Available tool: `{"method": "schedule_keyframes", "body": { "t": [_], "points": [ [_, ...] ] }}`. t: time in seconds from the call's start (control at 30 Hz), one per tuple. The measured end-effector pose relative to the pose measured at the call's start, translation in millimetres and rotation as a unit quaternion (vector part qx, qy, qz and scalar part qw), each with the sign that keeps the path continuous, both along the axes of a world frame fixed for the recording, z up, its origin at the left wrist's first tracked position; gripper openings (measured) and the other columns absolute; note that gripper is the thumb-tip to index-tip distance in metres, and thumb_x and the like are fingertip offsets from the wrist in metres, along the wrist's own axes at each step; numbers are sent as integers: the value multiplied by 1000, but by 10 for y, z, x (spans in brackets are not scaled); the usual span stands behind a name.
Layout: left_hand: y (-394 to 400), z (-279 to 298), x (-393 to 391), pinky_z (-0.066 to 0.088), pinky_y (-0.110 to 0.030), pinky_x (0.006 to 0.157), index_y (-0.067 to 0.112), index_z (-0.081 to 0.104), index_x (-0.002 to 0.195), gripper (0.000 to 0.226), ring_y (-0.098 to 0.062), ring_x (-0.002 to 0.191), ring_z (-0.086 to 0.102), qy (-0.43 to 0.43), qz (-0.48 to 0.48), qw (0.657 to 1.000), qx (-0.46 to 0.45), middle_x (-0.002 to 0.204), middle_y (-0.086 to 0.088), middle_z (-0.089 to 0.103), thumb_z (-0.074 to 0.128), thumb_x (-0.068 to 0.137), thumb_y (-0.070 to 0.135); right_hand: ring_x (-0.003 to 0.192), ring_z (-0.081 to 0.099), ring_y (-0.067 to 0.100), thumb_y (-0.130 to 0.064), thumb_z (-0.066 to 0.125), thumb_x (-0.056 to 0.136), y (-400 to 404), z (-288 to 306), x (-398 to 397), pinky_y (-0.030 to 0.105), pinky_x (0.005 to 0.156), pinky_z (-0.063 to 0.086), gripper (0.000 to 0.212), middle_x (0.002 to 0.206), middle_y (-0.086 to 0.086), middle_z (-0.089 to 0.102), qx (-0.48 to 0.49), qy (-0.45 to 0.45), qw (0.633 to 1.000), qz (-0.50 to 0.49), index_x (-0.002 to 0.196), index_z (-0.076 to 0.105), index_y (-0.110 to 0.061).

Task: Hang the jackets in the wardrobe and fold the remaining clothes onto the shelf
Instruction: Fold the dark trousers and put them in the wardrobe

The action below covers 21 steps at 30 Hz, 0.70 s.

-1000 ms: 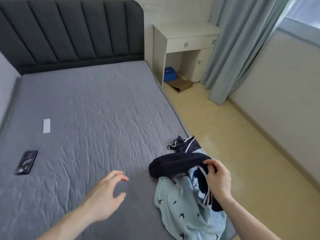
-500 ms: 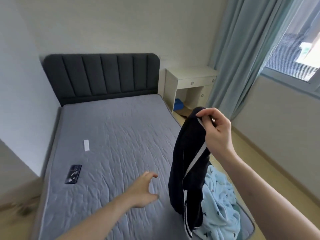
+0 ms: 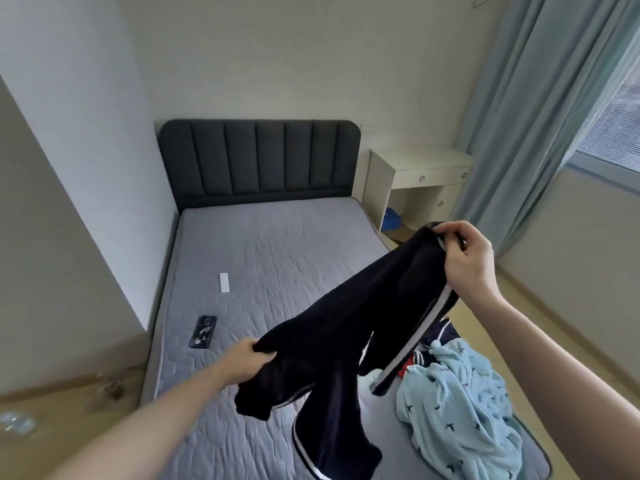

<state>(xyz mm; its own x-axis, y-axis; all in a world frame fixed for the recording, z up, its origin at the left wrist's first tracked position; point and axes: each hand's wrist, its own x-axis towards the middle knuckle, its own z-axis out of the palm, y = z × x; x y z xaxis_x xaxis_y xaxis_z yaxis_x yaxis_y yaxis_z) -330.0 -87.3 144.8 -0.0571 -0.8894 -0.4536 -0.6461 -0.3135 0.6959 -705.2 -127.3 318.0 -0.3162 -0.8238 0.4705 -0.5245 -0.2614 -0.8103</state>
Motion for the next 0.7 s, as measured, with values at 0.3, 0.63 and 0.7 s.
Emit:
{"method": "schedule_keyframes", "body": {
  "t": [0.3, 0.63, 0.7],
  "points": [
    [77, 812, 53, 56, -33, 70, 5, 72, 87, 25, -28, 76, 69, 401, 144, 893, 144, 86, -15, 71, 55, 91, 23, 119, 60, 14, -32, 78, 87, 771, -1043, 721, 32, 99, 52, 56, 141, -3, 54, 359, 132, 904, 191, 137, 55, -29],
    [376, 803, -269, 57, -29, 64, -2, 72, 81, 39, -28, 72, 71, 506, 144, 842, 116, 81, -19, 71, 44, 102, 14, 98, 73, 6, -34, 78, 76, 1498, -1561, 1780, 35, 93, 59, 40, 107, -11, 76, 416, -43, 847, 329, 114, 67, -31],
    [419, 780, -117, 52, -24, 52, 6, 68, 75, 38, -23, 63, 68, 496, 174, 844, 106, 74, -13, 69, 42, 99, 16, 95, 74, 11, -25, 71, 84, 1453, -1584, 1663, 36, 93, 58, 26, 102, -6, 77, 419, -25, 857, 301, 109, 71, -25]
  ]
}}
